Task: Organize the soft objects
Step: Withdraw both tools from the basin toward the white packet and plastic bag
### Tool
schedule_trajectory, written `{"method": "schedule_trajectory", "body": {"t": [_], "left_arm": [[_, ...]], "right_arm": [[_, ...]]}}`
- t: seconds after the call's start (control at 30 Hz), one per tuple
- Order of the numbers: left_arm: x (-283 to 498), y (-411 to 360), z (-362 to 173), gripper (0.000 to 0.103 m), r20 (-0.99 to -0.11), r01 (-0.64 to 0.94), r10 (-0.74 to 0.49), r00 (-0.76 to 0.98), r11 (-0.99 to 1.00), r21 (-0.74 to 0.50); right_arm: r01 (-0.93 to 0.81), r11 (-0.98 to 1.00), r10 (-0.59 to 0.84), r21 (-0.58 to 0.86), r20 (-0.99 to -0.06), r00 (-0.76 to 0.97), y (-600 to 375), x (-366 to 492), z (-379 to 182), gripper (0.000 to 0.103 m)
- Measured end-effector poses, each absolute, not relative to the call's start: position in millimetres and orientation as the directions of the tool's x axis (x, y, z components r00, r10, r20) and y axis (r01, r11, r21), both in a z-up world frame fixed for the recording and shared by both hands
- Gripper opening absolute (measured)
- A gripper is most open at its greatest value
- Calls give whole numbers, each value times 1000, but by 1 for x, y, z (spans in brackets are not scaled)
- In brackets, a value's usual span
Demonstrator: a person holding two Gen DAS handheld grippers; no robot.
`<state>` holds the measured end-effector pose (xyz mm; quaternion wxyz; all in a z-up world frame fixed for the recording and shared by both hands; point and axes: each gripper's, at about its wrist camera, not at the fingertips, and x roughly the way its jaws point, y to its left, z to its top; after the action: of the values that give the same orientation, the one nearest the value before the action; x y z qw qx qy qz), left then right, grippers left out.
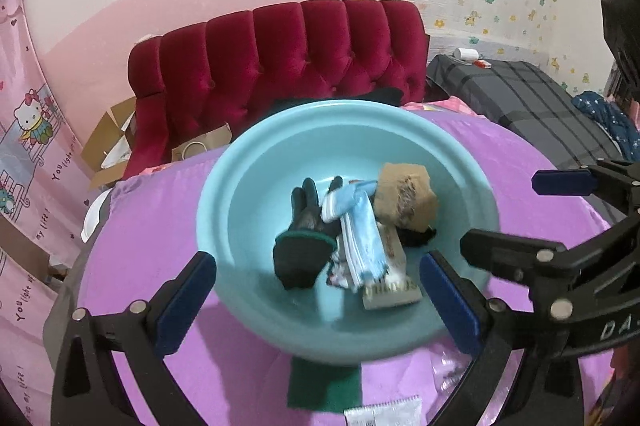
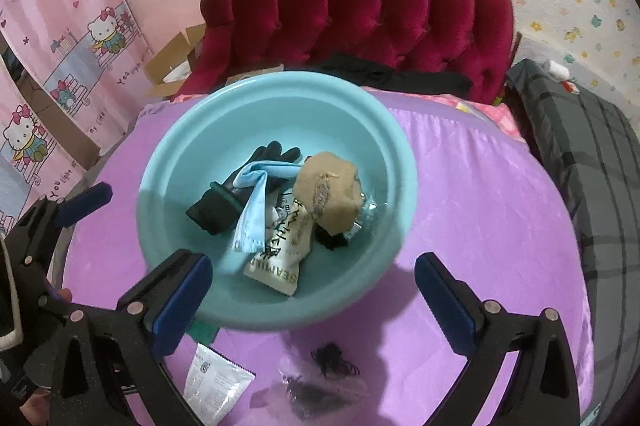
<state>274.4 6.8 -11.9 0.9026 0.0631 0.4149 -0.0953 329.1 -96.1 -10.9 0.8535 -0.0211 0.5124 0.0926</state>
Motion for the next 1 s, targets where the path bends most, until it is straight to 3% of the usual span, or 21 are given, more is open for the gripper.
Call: {"method": "schedule_trajectory", "body": {"t": [0.6, 1.0], "left_arm": [[190, 20, 3, 103, -741, 212, -132, 659, 977, 15], [133, 30, -19, 103, -750, 211, -135, 648, 978, 6]], "right_arm": [[-161, 986, 120, 46, -869, 480, -102, 248, 7, 103], [-149, 987, 120, 54, -870, 478, -112, 189, -8, 103]]}}
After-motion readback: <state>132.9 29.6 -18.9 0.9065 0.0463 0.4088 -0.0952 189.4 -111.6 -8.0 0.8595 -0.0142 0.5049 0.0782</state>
